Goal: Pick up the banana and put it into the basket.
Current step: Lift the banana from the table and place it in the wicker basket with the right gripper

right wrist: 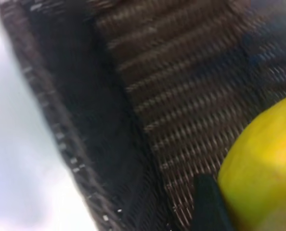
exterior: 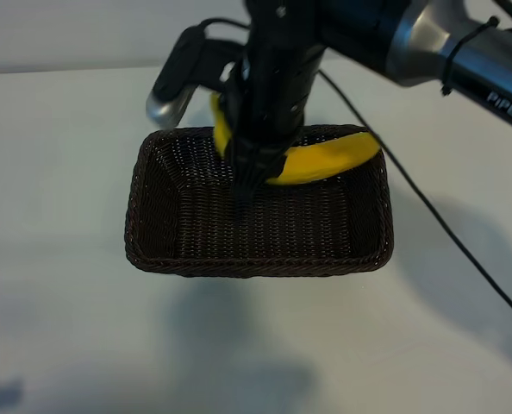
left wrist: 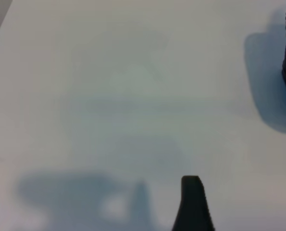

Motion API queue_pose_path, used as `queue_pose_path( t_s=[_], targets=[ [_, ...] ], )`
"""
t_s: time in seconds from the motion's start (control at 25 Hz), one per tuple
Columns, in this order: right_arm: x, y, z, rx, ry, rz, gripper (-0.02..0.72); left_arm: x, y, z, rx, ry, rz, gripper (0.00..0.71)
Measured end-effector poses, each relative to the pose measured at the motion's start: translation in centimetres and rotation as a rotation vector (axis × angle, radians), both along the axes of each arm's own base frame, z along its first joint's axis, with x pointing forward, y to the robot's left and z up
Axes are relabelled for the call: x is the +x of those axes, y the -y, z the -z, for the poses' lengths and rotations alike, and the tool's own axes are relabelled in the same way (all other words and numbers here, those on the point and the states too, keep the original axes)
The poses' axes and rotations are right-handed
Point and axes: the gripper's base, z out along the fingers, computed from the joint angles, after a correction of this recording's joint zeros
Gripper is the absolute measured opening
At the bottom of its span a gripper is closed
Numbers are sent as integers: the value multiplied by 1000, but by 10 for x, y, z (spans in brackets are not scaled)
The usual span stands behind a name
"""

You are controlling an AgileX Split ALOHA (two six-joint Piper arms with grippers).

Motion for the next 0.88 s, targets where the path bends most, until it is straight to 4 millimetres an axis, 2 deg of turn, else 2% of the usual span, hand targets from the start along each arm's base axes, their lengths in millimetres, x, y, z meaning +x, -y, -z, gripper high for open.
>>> queue_pose_path(
  t_s=[0.44, 0.56, 0.72, 0.88],
  targets=[
    [-7, -10, 3, 12, -3, -38, 442, 0, 0, 0, 1, 0, 0, 548],
    [-3, -16, 14, 25, -19, -20, 442, 0, 0, 0, 1, 0, 0, 548],
    [4, -24, 40, 3, -48, 0, 442, 0, 0, 0, 1, 0, 0, 548],
    [7, -27, 53, -11, -63, 5, 442, 0, 0, 0, 1, 0, 0, 548]
  ],
)
